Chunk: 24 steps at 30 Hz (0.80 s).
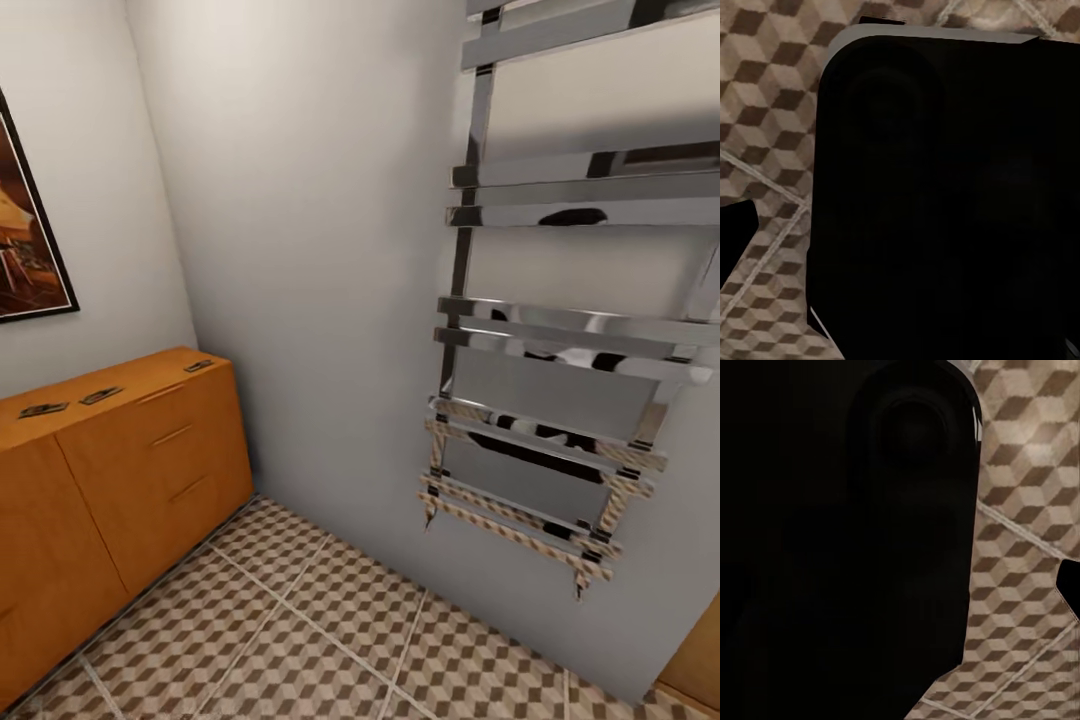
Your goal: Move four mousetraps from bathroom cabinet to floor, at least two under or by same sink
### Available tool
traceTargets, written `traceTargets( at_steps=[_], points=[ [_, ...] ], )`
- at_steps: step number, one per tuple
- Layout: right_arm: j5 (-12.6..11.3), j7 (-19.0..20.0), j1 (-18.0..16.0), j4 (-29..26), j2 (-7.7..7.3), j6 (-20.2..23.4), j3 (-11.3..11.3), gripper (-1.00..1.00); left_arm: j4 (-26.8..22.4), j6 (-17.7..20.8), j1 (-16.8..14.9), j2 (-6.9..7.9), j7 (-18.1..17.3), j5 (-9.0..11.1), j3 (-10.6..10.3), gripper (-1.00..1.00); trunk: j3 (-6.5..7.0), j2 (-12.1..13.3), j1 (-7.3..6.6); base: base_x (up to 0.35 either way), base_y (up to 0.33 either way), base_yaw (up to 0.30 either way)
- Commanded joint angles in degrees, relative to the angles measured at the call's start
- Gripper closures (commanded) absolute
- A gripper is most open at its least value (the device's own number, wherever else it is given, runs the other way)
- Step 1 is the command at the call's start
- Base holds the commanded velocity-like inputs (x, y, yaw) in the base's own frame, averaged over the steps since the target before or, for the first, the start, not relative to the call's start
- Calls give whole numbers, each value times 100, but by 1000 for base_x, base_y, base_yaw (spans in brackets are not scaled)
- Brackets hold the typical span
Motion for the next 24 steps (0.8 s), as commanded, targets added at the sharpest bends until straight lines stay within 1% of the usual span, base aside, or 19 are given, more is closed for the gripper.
traceTargets(
  at_steps=[1,24],
  points=[
    [3,-4,1,1,0,-21,2,-100,-4,-9,1,-3,3,53,0,-100,-3,-2,0,0,0,277],
    [1,-4,1,1,0,-23,2,-100,-4,-9,1,-6,-1,53,0,-100,-3,-2,0,0,0,277]
  ],
)
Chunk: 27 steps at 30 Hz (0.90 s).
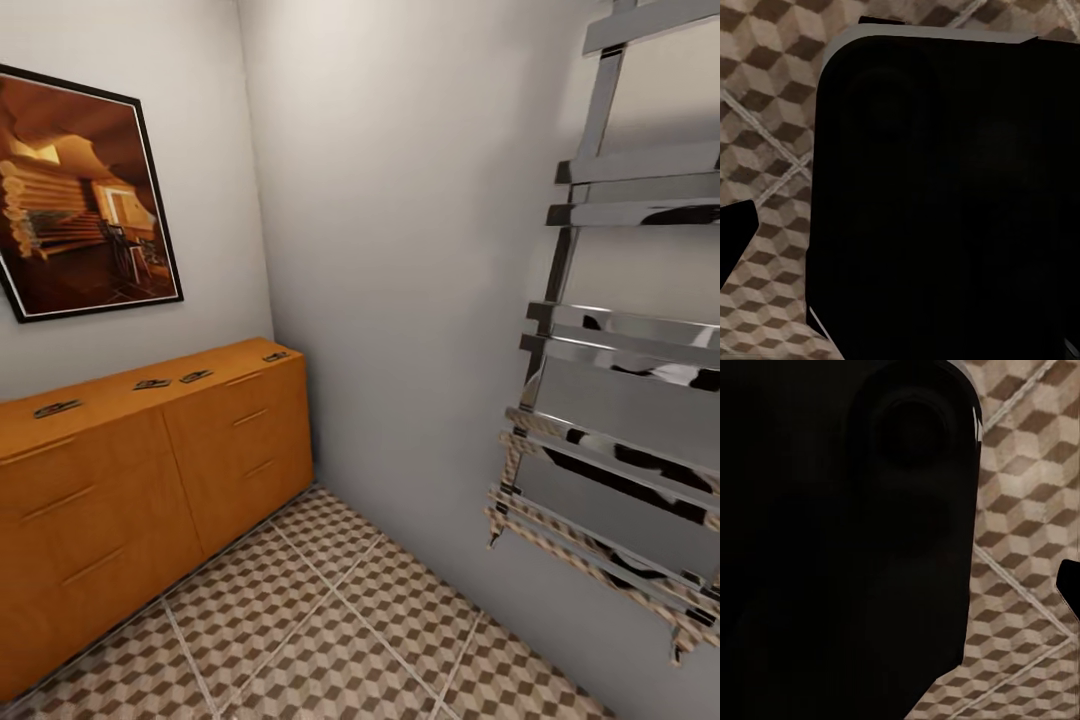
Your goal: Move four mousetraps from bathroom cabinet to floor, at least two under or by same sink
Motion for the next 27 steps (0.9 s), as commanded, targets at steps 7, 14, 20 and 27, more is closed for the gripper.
traceTargets(
  at_steps=[7,14,20,27],
  points=[
    [1,-4,1,1,0,-20,2,-100,-4,-9,1,-2,0,53,2,-100,-3,-2,0,0,0,277],
    [3,-4,1,1,0,-21,2,-100,-4,-9,1,-2,0,53,0,-100,-3,-2,0,0,0,277],
    [3,-4,1,1,0,-22,2,-100,-4,-9,1,-2,0,53,0,-100,-3,-2,0,0,0,277],
    [4,-4,1,1,2,-20,2,-100,-4,-9,1,-2,0,53,0,-100,-3,-2,0,0,0,277]
  ],
)
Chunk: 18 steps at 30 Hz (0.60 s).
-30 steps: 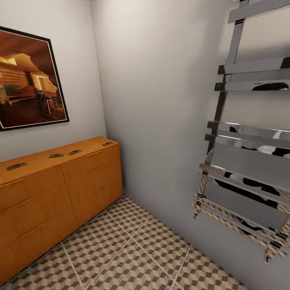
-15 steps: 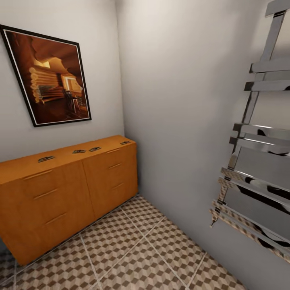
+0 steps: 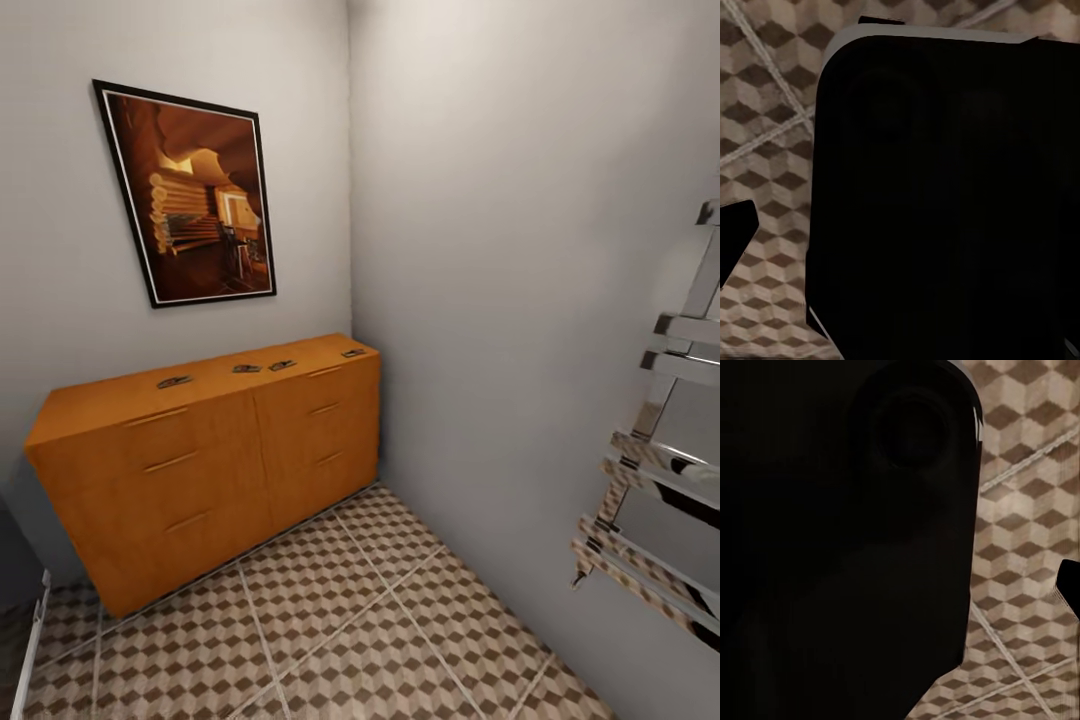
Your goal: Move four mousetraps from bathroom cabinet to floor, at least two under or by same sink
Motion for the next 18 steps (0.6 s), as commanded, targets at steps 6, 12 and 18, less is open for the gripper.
traceTargets(
  at_steps=[6,12,18],
  points=[
    [3,-4,1,1,-3,-21,2,-100,-4,-9,1,-1,2,53,0,-100,-3,-2,0,0,0,277],
    [3,-4,1,1,-3,-21,2,-100,-4,-9,1,-1,1,53,0,-100,-3,-2,0,0,0,277],
    [-4,-4,1,1,-16,-21,2,-100,-4,-9,1,0,0,53,5,-100,-3,-2,0,57,0,219]
  ],
)
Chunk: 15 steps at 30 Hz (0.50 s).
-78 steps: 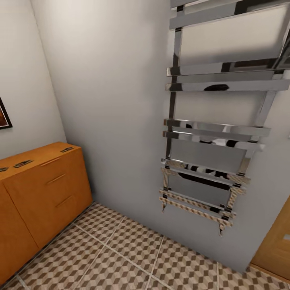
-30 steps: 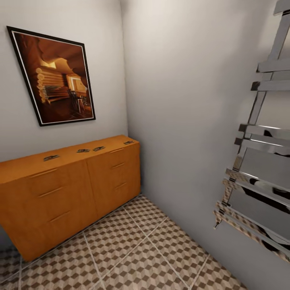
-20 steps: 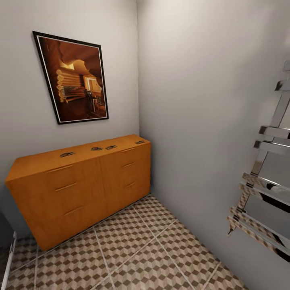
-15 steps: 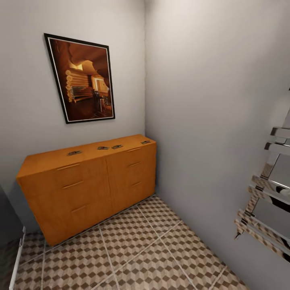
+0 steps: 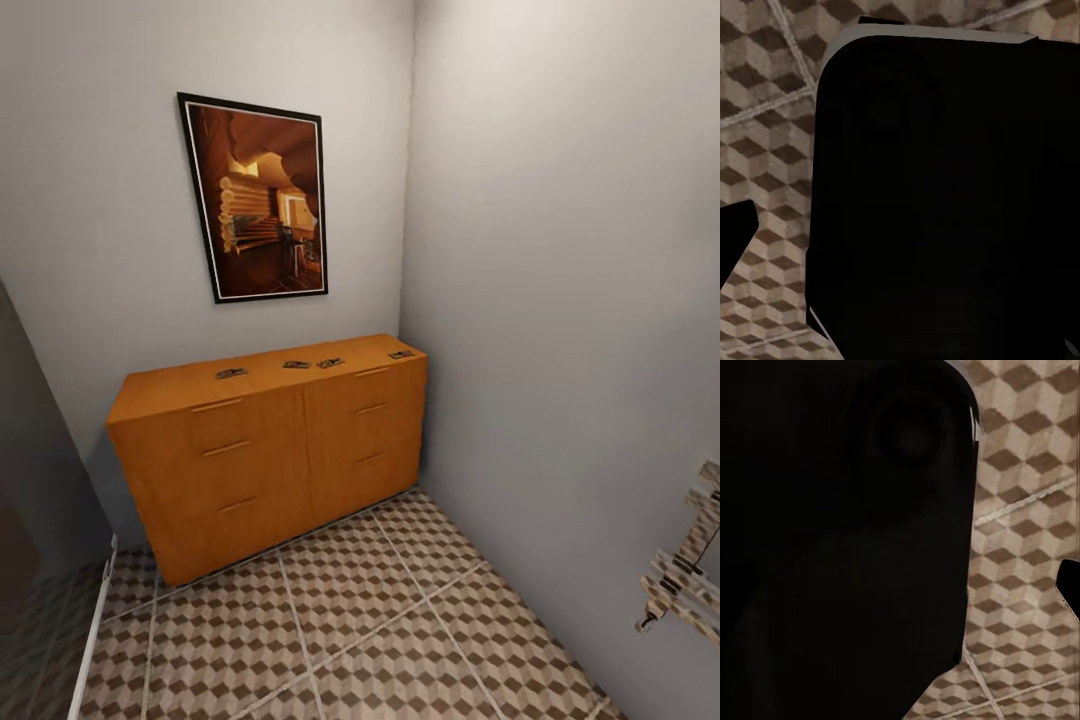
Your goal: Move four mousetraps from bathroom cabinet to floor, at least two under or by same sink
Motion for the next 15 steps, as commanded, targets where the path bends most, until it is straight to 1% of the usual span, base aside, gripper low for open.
traceTargets(
  at_steps=[1,7,15],
  points=[
    [1,-4,0,1,-1,-21,1,-100,-4,-8,1,0,0,54,-1,-100,-3,-2,2,215,0,73],
    [5,-4,0,1,-3,-21,1,-100,-4,-3,1,5,1,74,0,-100,-3,-2,2,281,0,29],
    [5,-12,0,1,-1,-13,1,-100,-4,-1,1,6,0,131,4,-100,-3,-2,2,317,0,4]
  ],
)
